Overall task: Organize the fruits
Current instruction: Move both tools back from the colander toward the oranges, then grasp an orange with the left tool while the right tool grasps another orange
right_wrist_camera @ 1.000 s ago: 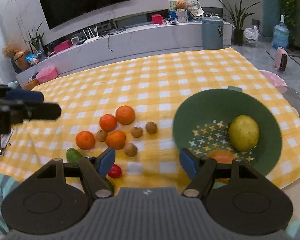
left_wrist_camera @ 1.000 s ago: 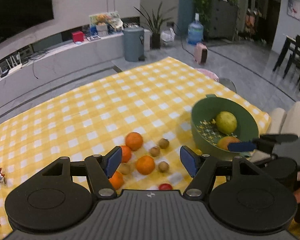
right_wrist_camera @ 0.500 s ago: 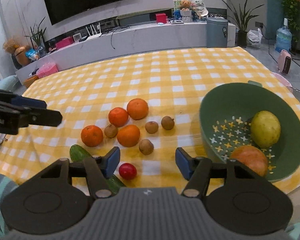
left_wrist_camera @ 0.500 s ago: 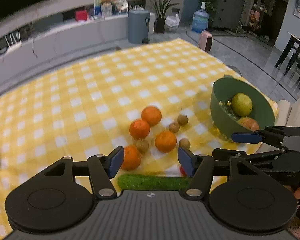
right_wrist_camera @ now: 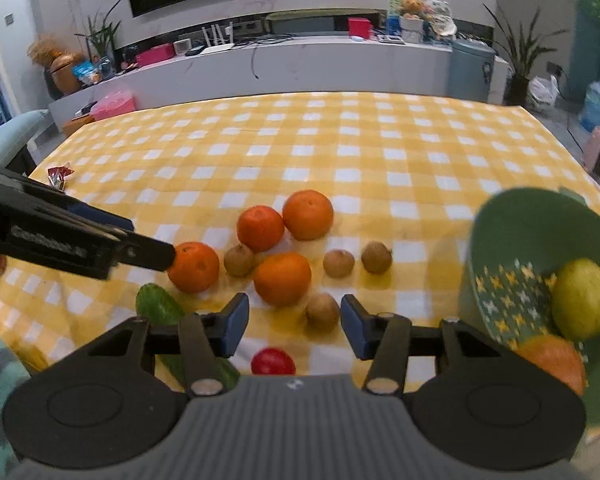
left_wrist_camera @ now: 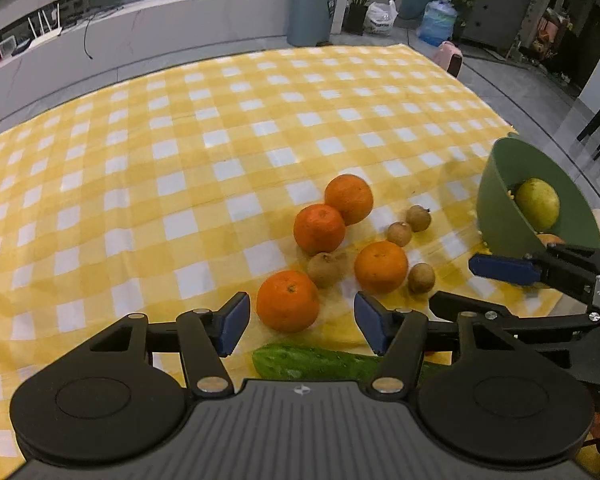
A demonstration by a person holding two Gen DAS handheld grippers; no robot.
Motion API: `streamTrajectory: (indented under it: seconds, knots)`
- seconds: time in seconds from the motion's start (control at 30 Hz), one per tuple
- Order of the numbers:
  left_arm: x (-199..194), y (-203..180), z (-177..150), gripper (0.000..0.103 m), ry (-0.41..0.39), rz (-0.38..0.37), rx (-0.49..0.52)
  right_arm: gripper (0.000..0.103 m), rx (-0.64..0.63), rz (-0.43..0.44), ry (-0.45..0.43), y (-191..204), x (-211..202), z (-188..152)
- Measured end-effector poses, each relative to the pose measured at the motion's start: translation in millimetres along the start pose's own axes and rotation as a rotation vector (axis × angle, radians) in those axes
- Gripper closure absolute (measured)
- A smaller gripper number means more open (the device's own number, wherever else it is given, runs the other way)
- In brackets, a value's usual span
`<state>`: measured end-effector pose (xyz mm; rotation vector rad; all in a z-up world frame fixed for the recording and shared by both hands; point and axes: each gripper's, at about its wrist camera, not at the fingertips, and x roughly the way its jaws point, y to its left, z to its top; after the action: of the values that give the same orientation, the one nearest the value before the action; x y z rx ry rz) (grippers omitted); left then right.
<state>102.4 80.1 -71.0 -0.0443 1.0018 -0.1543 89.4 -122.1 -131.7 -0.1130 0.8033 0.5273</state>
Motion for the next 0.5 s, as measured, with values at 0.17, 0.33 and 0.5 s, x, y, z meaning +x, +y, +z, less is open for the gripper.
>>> streamTrajectory:
  seconds: [0.17,0.33,0.5]
  knots:
    - [20,6,1,0.032,0.032,0.004,-0.027,0.055,-0.061,0.008,0.005,5,17,6]
    - [32,17,1,0.035,0.049,-0.009,-0.075,0.055,-0.112,0.012,0.029,10,35,8]
    - [39,21,1,0.038,0.058,-0.037,-0.093,0.055,-0.128,0.012,0.043,12,47,9]
